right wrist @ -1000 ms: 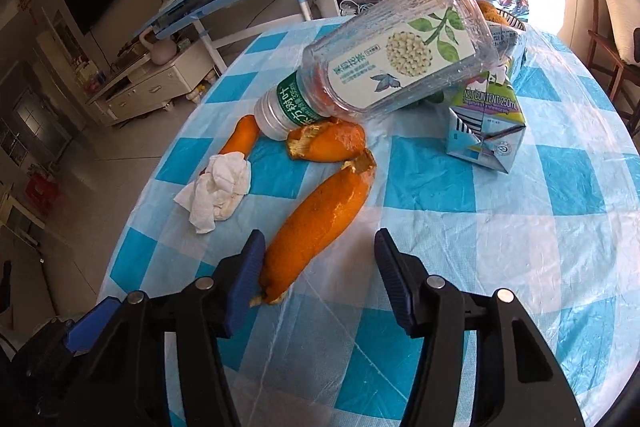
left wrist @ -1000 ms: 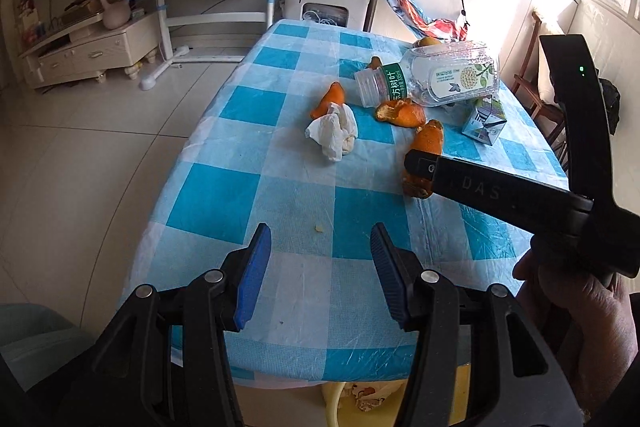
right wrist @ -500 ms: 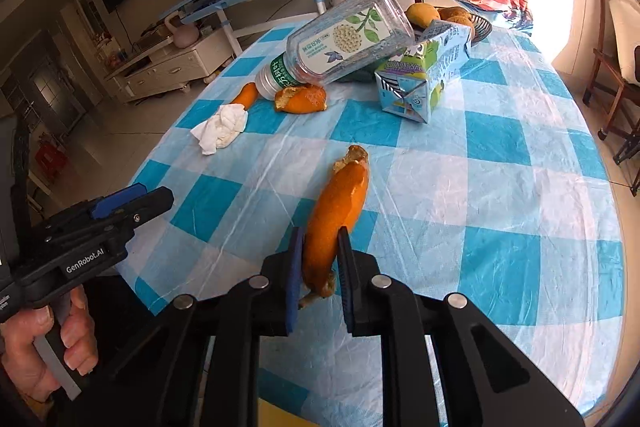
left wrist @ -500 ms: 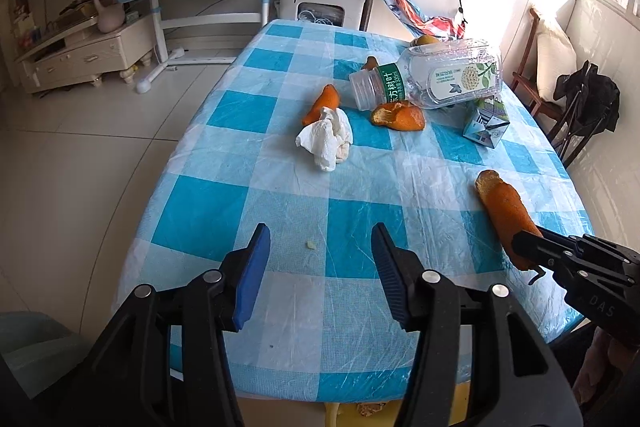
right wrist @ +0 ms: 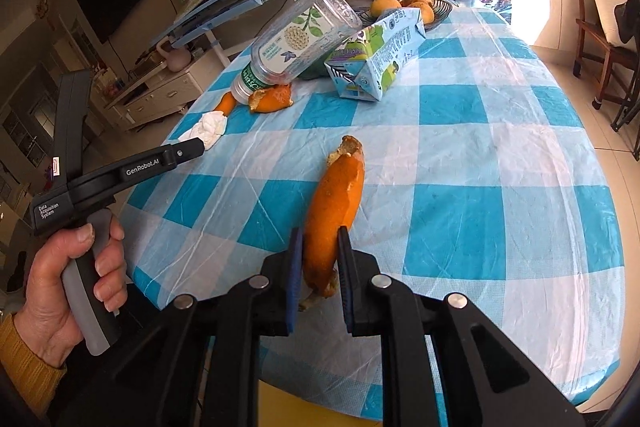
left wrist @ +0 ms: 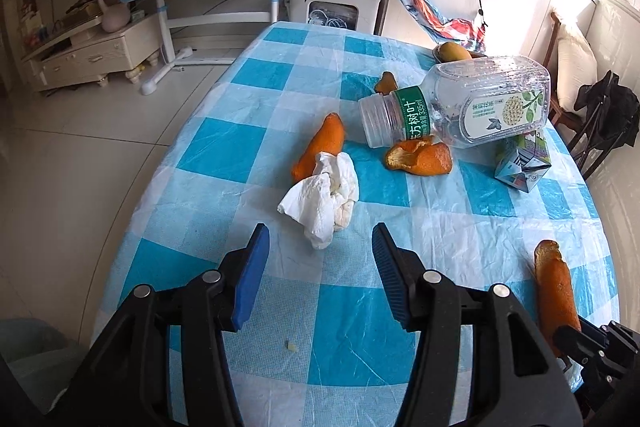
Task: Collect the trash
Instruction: 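Grasp the long orange peel with the right tool while the left tool grasps a tissue, then carry the peel and tissue to the yellow basin and release them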
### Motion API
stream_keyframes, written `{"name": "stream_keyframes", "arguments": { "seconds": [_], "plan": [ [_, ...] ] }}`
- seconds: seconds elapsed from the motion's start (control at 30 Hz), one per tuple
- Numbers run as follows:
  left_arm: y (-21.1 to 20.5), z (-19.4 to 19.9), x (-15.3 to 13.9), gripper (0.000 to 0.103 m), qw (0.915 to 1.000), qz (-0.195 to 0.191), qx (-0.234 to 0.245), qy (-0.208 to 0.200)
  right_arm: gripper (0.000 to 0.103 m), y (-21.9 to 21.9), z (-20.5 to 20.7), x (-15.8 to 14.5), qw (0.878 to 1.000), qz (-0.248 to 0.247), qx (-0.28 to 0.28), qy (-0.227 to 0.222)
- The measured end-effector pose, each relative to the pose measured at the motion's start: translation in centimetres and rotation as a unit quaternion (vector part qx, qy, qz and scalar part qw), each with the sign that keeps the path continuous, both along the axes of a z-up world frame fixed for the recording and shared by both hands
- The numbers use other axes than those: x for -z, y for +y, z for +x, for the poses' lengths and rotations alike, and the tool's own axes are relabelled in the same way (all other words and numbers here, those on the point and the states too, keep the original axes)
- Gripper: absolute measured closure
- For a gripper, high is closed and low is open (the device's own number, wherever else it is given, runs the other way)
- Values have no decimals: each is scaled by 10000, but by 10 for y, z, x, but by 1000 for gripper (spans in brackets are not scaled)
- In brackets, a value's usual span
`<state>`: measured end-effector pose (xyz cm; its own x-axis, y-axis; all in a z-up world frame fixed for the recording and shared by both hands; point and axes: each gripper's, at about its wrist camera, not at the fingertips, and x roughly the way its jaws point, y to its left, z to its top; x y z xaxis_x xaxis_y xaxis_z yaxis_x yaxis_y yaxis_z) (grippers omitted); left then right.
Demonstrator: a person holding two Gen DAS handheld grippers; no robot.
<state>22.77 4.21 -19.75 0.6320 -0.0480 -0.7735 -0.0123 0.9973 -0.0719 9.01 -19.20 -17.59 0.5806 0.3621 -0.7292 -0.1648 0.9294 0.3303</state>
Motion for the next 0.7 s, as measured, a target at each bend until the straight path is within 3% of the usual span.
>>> {"name": "stream_keyframes", "arguments": {
  "seconds": [0.1, 0.13, 0.17, 0.23, 0.7],
  "plan": [
    [-1, 13, 6, 52, 9999, 9, -90, 44, 85, 0, 0, 0, 10000, 3, -3, 2],
    [-1, 15, 6, 60, 10000, -27, -77, 31, 85, 0, 0, 0, 10000, 15, 2, 5],
    [-1, 17, 5, 78, 9999, -110, -26, 27, 85, 0, -1, 0, 10000, 19, 4, 6],
    [-1, 18, 4, 90, 9998, -212, 51, 43, 85, 0, -2, 0, 10000, 32, 2, 11],
    [-17, -80, -24, 92, 9969, -216, 757, -88, 86, -3, -24, -21, 9996, 120, -50, -270]
  ]
}}
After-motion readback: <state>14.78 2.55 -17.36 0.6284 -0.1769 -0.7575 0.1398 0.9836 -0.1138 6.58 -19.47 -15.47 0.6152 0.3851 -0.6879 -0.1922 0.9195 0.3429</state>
